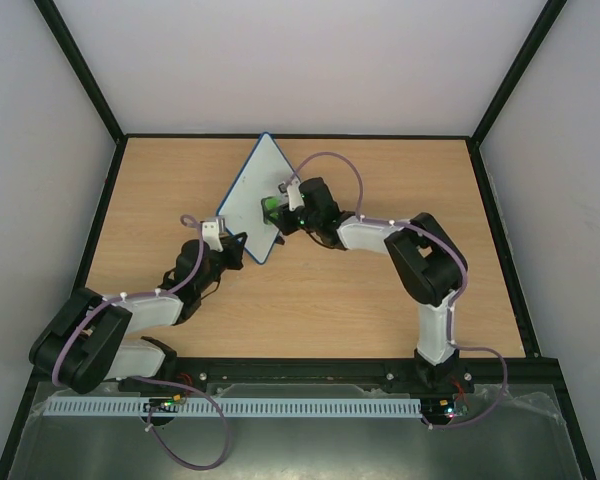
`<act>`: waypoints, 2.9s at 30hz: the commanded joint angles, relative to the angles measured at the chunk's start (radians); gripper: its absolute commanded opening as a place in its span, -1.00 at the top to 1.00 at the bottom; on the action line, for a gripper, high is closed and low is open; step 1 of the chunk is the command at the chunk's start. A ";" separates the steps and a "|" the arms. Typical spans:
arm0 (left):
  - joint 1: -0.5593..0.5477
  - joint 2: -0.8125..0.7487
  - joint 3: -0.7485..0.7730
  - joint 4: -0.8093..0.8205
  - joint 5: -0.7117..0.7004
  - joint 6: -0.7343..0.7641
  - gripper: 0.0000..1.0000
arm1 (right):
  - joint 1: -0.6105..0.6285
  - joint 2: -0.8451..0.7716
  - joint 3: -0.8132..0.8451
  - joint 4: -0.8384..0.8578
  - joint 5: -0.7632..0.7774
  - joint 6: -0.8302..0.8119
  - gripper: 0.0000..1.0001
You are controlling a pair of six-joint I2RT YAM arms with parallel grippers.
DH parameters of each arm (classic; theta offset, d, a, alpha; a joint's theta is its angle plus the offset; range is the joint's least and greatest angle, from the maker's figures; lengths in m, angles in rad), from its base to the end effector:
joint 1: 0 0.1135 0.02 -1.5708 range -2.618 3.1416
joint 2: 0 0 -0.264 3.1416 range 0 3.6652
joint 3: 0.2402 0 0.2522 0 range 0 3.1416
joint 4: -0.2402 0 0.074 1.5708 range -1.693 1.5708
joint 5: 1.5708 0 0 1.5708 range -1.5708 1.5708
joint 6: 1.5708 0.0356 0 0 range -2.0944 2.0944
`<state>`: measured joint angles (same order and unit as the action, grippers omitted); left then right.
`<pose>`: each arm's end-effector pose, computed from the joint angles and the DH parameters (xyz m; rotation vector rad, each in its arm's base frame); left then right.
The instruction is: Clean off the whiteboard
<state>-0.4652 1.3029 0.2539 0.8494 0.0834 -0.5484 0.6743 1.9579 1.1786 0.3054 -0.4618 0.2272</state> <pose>0.2056 -0.1065 0.1639 -0.0138 1.8414 -0.7978 0.3262 0.2810 0.1802 -0.7703 2.0087 1.0174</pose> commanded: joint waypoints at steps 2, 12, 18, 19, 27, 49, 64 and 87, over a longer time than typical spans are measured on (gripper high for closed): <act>-0.020 -0.011 -0.001 -0.060 0.115 -0.057 0.95 | 0.006 0.065 -0.025 0.049 -0.010 0.067 0.97; -0.020 0.000 0.002 -0.053 0.120 -0.064 0.95 | 0.118 -0.054 -0.139 0.051 -0.095 0.076 0.97; -0.020 -0.006 0.002 -0.059 0.124 -0.064 0.95 | 0.090 -0.022 -0.086 0.042 -0.005 0.105 0.97; -0.020 -0.007 0.002 -0.061 0.124 -0.065 0.95 | 0.065 -0.006 -0.078 0.052 0.005 0.134 0.97; -0.020 -0.005 0.016 -0.082 0.138 -0.051 0.95 | -0.024 0.066 -0.010 0.042 0.087 0.114 0.97; -0.020 0.020 0.053 -0.099 0.168 -0.036 0.95 | 0.008 0.040 0.012 -0.003 -0.068 0.074 0.97; -0.018 0.019 0.047 -0.132 0.245 -0.021 0.95 | -0.071 0.118 0.082 -0.045 -0.115 0.022 0.97; -0.018 0.017 0.028 -0.158 0.230 -0.018 0.95 | -0.112 0.246 0.341 -0.217 -0.101 0.099 0.97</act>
<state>-0.4473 1.3098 0.2951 0.7799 0.1284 -0.5579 0.5804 2.0998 1.5387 0.1490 -0.5758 0.2939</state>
